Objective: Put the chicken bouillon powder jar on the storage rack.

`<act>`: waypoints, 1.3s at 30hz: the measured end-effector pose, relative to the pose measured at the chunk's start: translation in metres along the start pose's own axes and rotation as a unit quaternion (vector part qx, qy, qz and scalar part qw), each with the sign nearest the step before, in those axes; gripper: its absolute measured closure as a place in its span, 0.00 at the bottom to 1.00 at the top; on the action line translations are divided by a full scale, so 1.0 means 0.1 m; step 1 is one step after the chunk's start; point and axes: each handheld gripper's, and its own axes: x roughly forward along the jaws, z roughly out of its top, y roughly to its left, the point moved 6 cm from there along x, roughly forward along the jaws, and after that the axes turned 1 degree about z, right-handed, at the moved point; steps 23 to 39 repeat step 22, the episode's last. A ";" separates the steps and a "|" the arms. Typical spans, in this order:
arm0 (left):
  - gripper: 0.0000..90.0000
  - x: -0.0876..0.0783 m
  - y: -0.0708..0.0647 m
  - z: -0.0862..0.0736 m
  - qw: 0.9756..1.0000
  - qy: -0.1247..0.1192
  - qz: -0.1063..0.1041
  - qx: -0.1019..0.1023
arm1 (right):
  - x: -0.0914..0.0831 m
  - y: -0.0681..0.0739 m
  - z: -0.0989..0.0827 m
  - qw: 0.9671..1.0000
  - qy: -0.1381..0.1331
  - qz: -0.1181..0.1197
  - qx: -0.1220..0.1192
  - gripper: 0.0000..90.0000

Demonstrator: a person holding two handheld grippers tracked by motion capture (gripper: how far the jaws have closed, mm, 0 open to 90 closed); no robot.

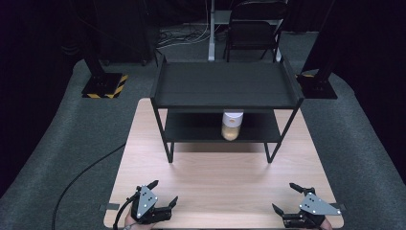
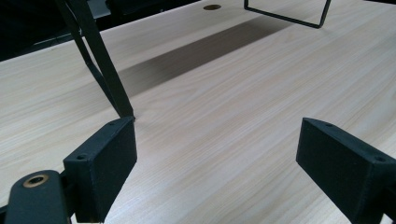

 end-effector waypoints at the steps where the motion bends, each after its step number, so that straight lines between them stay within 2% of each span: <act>1: 0.14 0.00 0.00 0.00 1.000 0.000 0.000 0.000 | 0.00 0.00 0.00 1.000 0.000 0.000 0.000 0.05; 39: 0.14 -0.01 0.00 0.00 1.000 -0.002 0.001 0.001 | -0.01 0.00 0.00 1.000 -0.001 0.000 -0.001 0.06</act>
